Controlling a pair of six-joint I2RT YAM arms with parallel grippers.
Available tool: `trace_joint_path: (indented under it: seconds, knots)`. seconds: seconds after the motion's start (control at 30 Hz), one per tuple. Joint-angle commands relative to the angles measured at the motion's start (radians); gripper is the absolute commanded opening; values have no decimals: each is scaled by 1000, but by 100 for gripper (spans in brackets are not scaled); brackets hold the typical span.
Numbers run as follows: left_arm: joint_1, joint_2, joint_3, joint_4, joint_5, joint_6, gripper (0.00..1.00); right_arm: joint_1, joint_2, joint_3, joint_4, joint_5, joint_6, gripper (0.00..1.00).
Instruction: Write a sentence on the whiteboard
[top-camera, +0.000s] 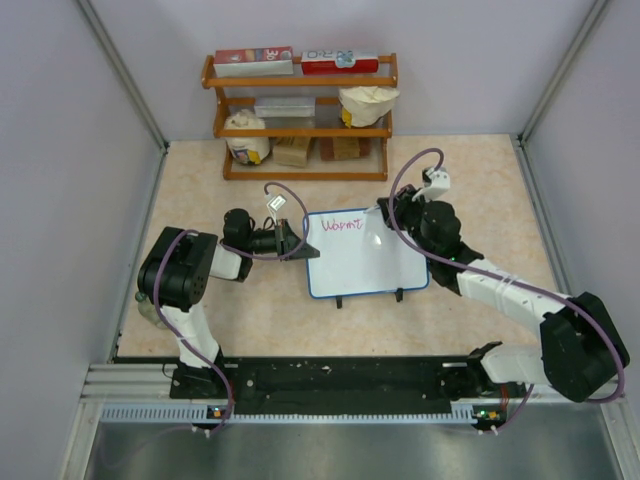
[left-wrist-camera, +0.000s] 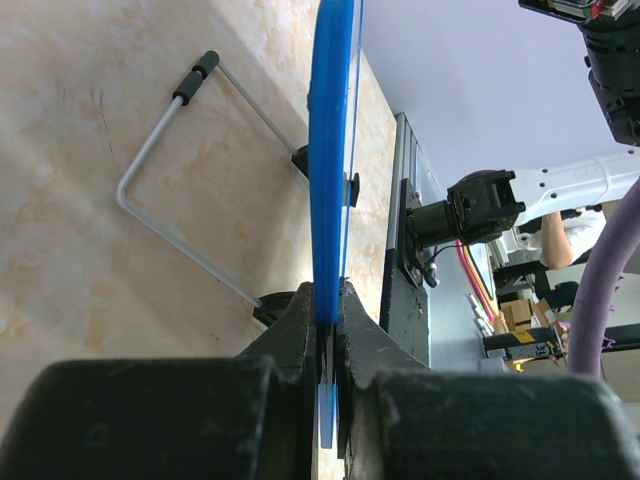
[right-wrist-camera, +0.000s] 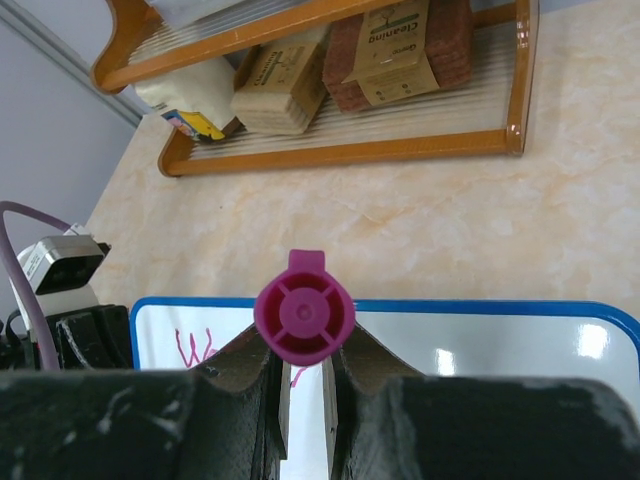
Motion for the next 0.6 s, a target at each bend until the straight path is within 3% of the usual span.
trace_joint_path:
  seconds: [0.0, 0.57]
  knots:
    - [1, 5, 16, 11, 2, -2, 0, -19, 0, -7, 25, -7, -4, 0]
    - [1, 5, 16, 8, 0, -1, 0, -19, -36, -87, 18, -36, 8, 0]
